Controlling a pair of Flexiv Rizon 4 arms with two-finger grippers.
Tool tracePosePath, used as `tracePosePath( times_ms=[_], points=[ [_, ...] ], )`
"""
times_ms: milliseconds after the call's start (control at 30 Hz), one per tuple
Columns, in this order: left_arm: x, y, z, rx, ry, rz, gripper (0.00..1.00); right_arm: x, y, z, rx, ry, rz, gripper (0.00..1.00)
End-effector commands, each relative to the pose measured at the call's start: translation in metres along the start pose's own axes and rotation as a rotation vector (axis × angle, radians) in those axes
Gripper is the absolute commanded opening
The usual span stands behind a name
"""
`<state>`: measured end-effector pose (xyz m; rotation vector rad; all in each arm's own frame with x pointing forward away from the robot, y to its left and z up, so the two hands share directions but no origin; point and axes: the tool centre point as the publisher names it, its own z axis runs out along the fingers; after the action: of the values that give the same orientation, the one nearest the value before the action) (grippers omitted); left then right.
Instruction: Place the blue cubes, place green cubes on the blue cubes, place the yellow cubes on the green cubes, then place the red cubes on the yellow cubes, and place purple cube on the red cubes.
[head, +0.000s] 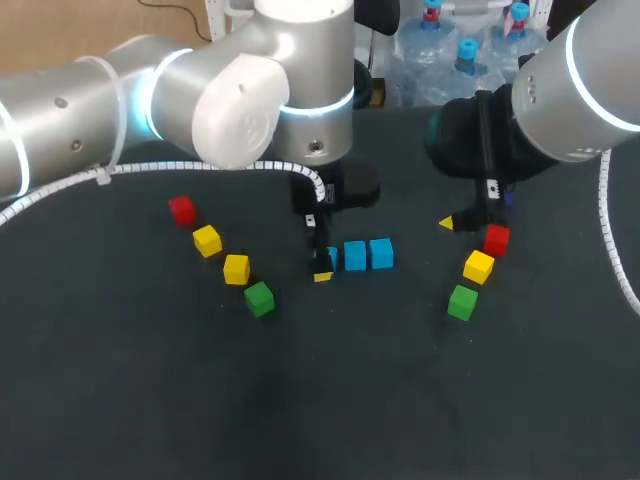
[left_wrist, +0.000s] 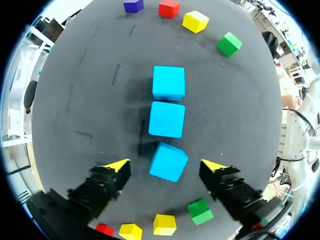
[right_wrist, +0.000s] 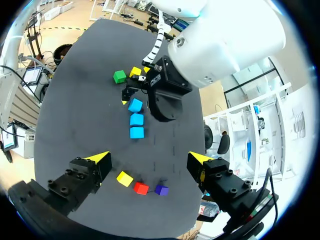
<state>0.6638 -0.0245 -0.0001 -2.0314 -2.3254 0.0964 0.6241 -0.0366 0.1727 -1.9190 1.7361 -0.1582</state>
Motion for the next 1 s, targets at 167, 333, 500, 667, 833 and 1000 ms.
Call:
tracePosePath(
  times_ms=[167,333,500,667,833,1000],
  points=[
    [-0.0023,0.0031,0.0018,0.005,-0.004,0.002,0.31,0.0,0.0016,0.0006,0.007,0.001,0.002,1.0],
    [-0.0031,0.0039,0.0012,0.005,-0.008,-0.003,0.14,0.0,0.0016,0.0006,0.007,0.001,0.002,1.0],
    [-0.0043,0.0036,0.0018,0.009,-0.01,-0.003,0.07,0.0,0.0016,0.0006,0.007,0.001,0.002,1.0],
    [-0.0057,0.0035,0.0021,0.013,-0.013,-0.005,0.0,0.0,0.0016,0.0006,0.007,0.001,0.002,1.0],
    [-0.0062,0.0037,0.0024,0.014,-0.011,-0.001,0.16,0.0,0.0016,0.0006,0.007,0.001,0.002,1.0],
    [-0.0059,0.0046,0.004,0.016,-0.008,-0.002,0.34,0.0,0.0016,0.0006,0.007,0.001,0.002,1.0]
  ],
)
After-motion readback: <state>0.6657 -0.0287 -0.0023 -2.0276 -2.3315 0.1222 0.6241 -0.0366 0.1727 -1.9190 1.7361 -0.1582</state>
